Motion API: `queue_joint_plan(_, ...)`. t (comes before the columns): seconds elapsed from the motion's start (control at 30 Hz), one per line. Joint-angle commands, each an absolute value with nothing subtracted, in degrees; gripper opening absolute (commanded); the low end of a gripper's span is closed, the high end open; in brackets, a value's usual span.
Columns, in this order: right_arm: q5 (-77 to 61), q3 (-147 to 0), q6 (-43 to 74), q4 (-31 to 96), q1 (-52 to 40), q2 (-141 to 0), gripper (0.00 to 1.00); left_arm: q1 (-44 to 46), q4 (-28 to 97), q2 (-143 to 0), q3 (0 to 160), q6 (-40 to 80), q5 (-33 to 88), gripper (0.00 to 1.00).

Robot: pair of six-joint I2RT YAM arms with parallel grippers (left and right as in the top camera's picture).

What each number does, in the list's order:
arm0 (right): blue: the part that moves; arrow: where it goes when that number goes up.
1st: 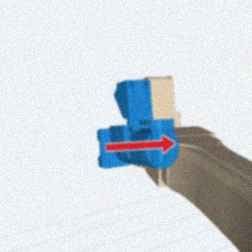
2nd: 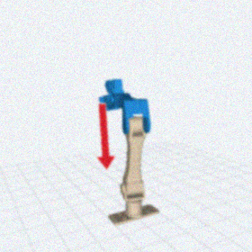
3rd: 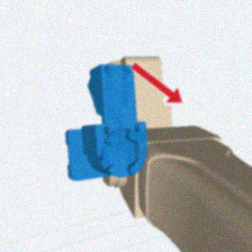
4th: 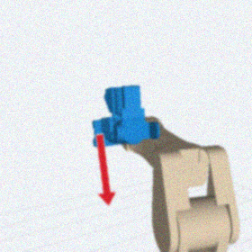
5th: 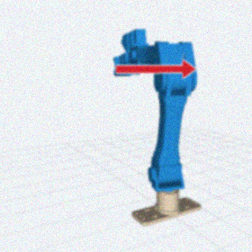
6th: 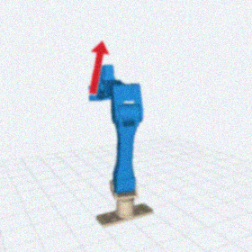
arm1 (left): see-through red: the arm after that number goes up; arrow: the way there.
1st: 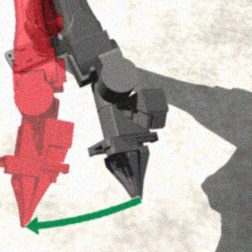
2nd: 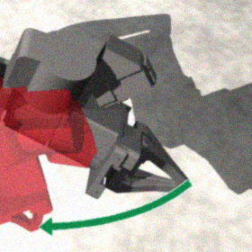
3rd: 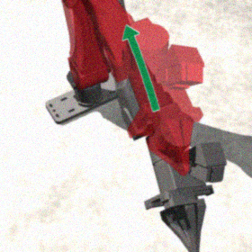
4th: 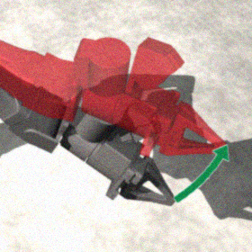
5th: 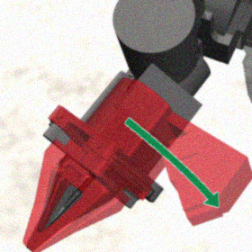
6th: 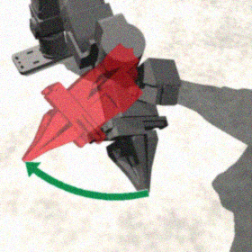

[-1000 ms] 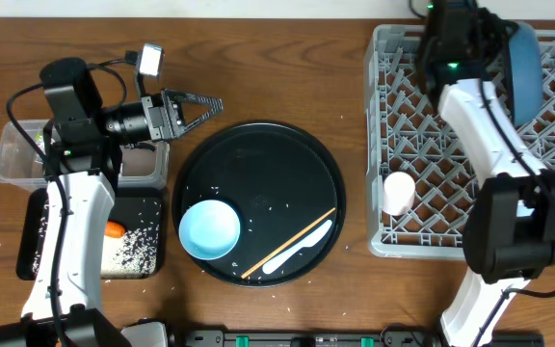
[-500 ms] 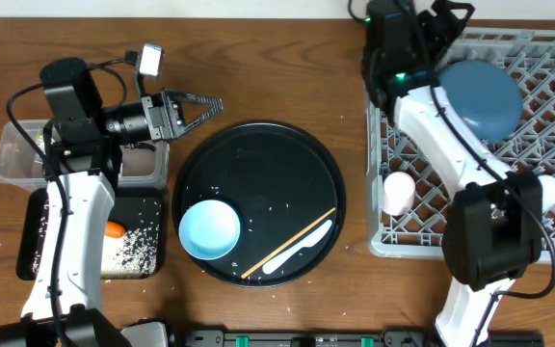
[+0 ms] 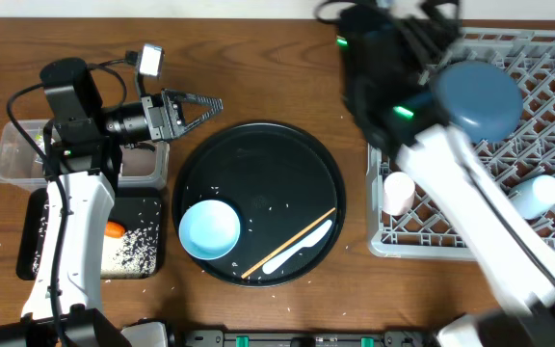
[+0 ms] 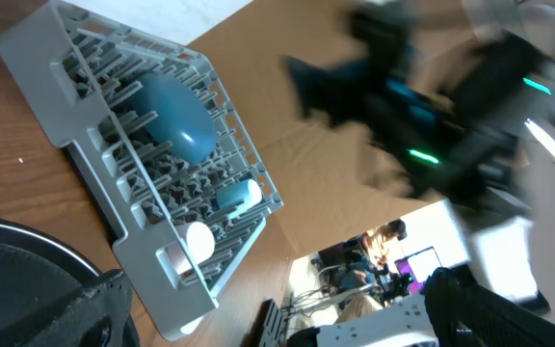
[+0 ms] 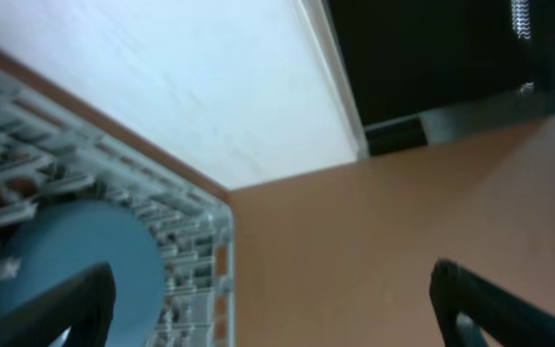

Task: Sort waste into correct bins and load items into the dishwasher rack
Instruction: 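Move right gripper left to the light-blue bowl on the tray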

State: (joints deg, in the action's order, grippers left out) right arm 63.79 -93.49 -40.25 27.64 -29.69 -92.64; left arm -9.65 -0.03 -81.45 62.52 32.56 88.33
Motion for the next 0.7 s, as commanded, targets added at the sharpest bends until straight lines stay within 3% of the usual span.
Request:
queue_joint_plan(0.0,42.37,-96.6,-18.13,41.71,-28.75,-81.97,0.96,-9.78,-0.1,-81.56,62.54,31.55,88.92,0.98)
queue_joint_plan(0.07,24.71,-98.08,-9.34,49.84,-26.7,-78.46,0.91,-9.78,-0.1,-81.56,62.54,31.57,88.92,0.98)
queue_joint_plan(0.17,0.08,-98.13,3.33,56.38,-22.17,-74.91,0.69,-9.8,-0.1,-81.56,62.54,31.57,88.92,0.98)
queue_joint_plan(0.23,-8.38,-98.1,9.21,59.61,-20.62,-74.65,0.62,-9.8,-0.1,-81.54,62.54,31.57,88.9,0.98)
queue_joint_plan(0.5,-15.27,-91.18,13.76,61.04,-29.17,-81.65,0.53,-9.8,-0.1,-81.56,62.54,31.57,88.92,0.98)
queue_joint_plan(0.67,-17.02,-83.59,19.7,55.2,-36.99,-90.17,0.51,-9.8,-0.1,-81.56,62.54,31.57,88.9,0.98)
